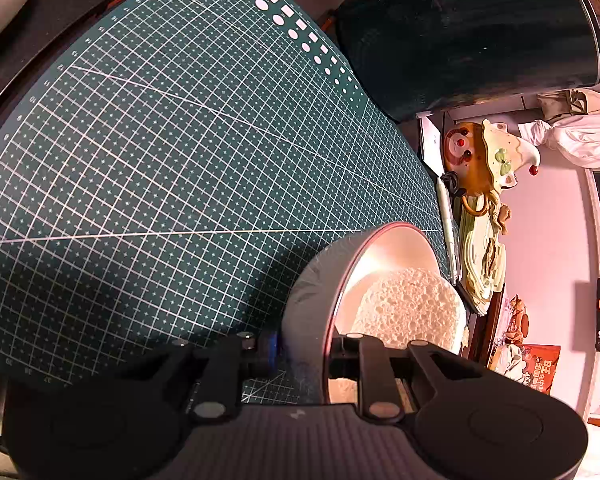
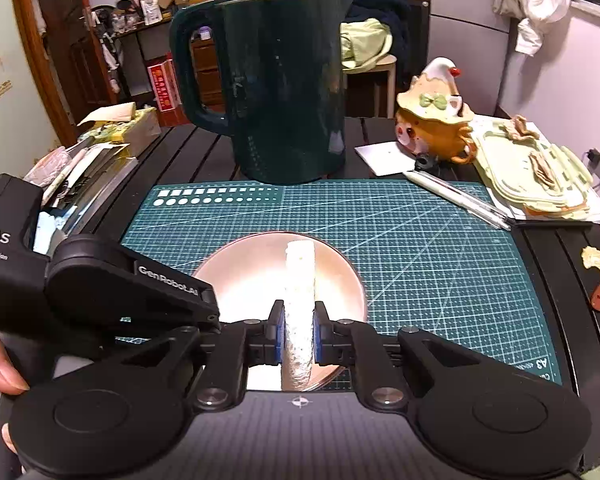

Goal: Clean bowl
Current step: 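Scrub the bowl interior with the sponge in the right tool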

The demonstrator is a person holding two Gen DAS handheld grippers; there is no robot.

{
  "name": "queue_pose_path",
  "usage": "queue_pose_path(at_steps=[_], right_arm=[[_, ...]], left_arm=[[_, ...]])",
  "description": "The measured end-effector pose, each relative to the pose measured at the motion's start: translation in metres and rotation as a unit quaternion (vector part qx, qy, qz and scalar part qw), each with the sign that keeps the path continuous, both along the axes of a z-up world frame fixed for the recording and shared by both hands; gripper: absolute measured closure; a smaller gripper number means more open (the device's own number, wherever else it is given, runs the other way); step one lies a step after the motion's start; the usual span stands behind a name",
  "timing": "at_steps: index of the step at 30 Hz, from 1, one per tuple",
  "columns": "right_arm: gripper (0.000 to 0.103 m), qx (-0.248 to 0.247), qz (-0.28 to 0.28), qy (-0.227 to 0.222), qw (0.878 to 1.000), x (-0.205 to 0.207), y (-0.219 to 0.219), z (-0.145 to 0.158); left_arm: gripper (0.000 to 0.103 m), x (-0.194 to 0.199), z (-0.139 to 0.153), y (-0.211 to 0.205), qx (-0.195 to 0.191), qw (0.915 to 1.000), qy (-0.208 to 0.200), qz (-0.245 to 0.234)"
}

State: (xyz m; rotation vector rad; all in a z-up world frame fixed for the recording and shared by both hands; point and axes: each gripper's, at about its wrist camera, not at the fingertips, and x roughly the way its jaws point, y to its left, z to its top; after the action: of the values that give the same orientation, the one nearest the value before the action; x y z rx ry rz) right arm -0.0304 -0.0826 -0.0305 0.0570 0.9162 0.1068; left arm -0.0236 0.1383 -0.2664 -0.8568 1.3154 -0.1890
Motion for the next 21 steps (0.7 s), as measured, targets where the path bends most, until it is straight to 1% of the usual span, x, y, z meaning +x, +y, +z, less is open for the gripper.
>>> queue_pose_path(at_steps=[1,3,6,12,13,14,17,19,21], right_arm=[[0.091,-0.008,0.000,-0.001,1.000,-0.001,0.002,0.000],[0.091,-0.014,0.001,-0.002,1.000,-0.001,0.003,0.001],[0.091,-0.015,0.003,-0.002,1.000,-0.002,0.004,0.001],[0.091,-0.009,0.009,0.000,1.000,-0.003,0.003,0.002],[0.091,-0.009,0.010,-0.001,1.000,-0.003,0.004,0.002],[0.091,-0.008,0.012,-0.002,1.000,-0.004,0.004,0.002],[0.091,0.000,0.017,-0.005,1.000,-0.006,0.005,0.002],[0.091,0.005,0.018,-0.004,1.000,-0.005,0.005,0.002],[0.091,0.009,0.019,-0.003,1.000,-0.005,0.004,0.001]], left_arm=[[0.083,0.000,0.011,-0.005,0.000,1.0000,0.000,0.000],[0.083,0.000,0.009,-0.001,-0.001,1.0000,0.001,0.001],[0.083,0.005,0.022,-0.010,-0.001,1.0000,0.001,0.002],[0.083,0.016,0.013,-0.011,-0.001,1.0000,0.001,0.002],[0.083,0.016,0.025,-0.015,-0.001,1.0000,0.001,0.002],[0.083,0.014,0.028,-0.016,-0.002,1.0000,0.001,0.002],[0.083,0.026,0.023,-0.018,-0.002,1.0000,0.001,0.002],[0.083,0.040,0.030,-0.021,-0.002,1.0000,0.001,0.002],[0.083,0.039,0.028,-0.019,-0.002,1.0000,0.001,0.002]])
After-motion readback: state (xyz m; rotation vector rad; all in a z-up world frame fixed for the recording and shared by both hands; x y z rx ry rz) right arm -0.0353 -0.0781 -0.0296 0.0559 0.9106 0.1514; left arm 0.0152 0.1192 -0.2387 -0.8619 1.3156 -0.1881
